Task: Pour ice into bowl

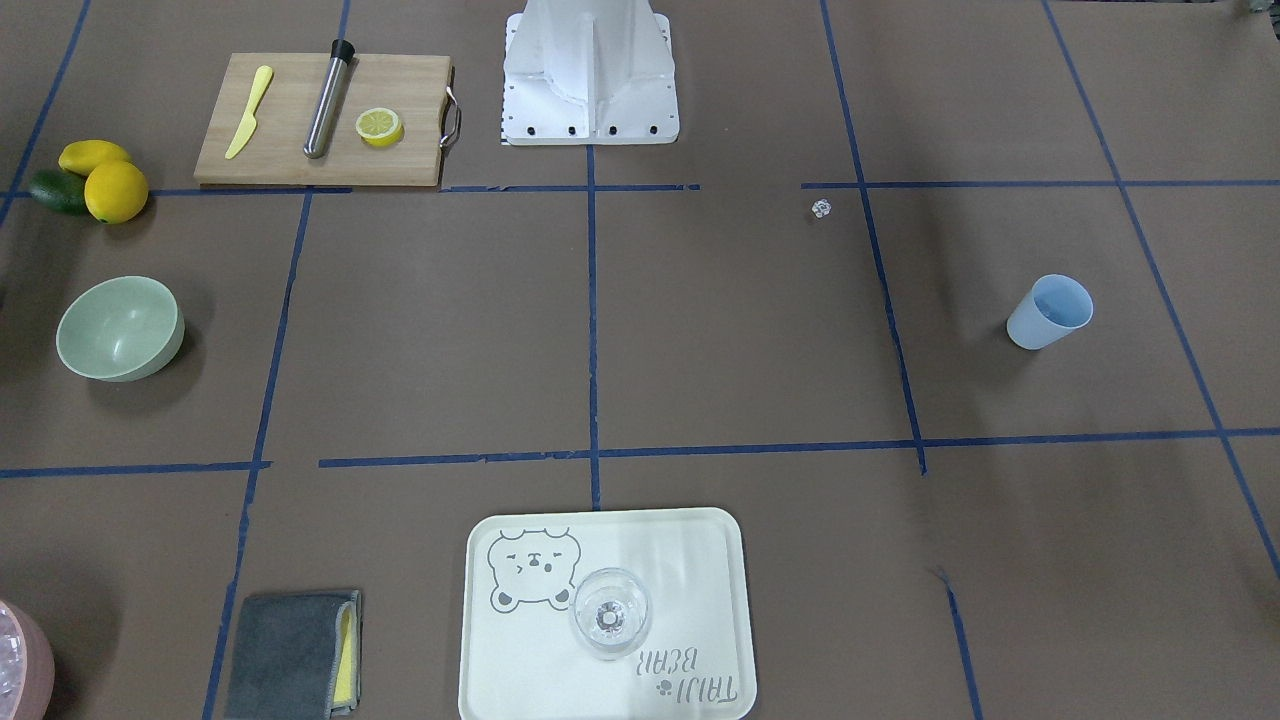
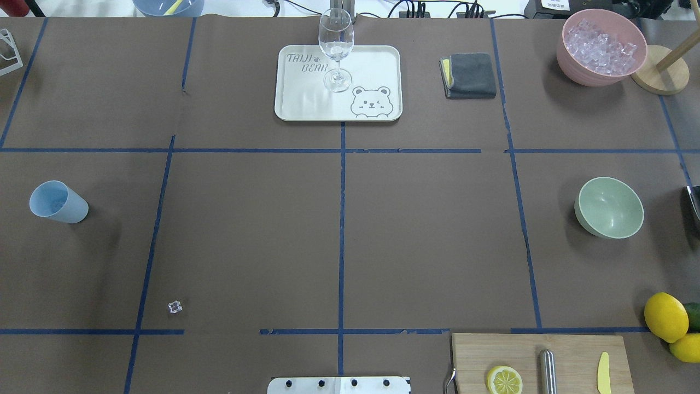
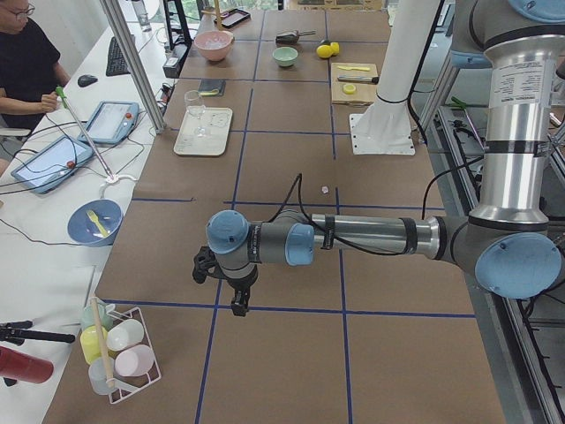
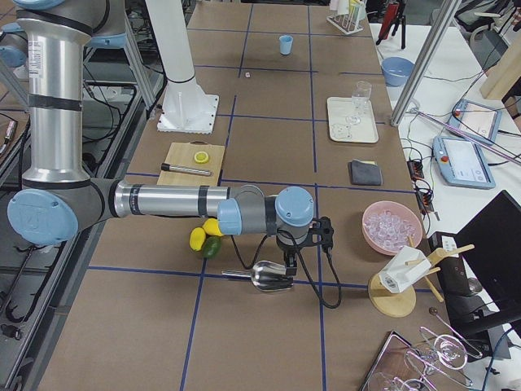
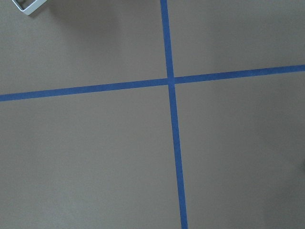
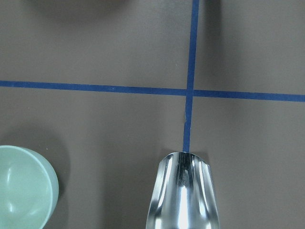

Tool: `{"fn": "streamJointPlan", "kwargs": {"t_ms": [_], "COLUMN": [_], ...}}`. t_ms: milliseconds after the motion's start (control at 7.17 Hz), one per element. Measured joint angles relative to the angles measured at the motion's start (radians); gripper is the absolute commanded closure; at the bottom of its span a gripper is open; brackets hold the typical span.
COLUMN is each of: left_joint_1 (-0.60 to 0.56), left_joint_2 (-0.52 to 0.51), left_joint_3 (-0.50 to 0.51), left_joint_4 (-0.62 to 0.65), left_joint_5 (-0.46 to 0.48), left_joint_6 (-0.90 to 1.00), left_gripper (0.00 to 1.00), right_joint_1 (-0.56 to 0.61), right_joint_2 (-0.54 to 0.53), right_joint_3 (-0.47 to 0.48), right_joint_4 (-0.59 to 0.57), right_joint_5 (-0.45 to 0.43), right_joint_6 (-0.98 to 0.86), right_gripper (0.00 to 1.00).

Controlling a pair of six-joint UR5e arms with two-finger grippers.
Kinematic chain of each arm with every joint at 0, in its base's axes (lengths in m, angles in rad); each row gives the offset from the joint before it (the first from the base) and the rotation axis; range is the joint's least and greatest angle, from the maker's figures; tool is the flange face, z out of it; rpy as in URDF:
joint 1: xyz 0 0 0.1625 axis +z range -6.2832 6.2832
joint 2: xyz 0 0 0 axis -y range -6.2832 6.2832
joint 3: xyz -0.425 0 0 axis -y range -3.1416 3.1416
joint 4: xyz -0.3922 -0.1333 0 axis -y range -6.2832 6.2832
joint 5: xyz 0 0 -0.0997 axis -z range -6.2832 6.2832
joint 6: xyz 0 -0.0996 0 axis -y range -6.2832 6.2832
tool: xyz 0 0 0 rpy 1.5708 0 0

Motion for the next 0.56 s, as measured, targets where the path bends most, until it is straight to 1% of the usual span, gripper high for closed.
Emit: {"fn": "streamJointPlan", "kwargs": {"t_ms": [279,558], "left_joint_1": [0.0,0.0], "left_joint_2": [0.001,-0.006], "left_joint_3": [-0.002,-0.014], "left_joint_4": [-0.004,-0.011], "left_joint_5": [-0.002,-0.002], "left_joint_6": [0.002,0.002], "left_gripper": [0.0,0.0], "right_joint_1": [0.005,0.0], "right_joint_2": [0.005,0.017], "right_joint_3": [0.009,0.039], "right_joint_4": [0.0,0.0], "right_joint_5": [-0.002,0.001], "right_joint_6": [0.012,0.041], "right_gripper": [0.0,0.0]}}
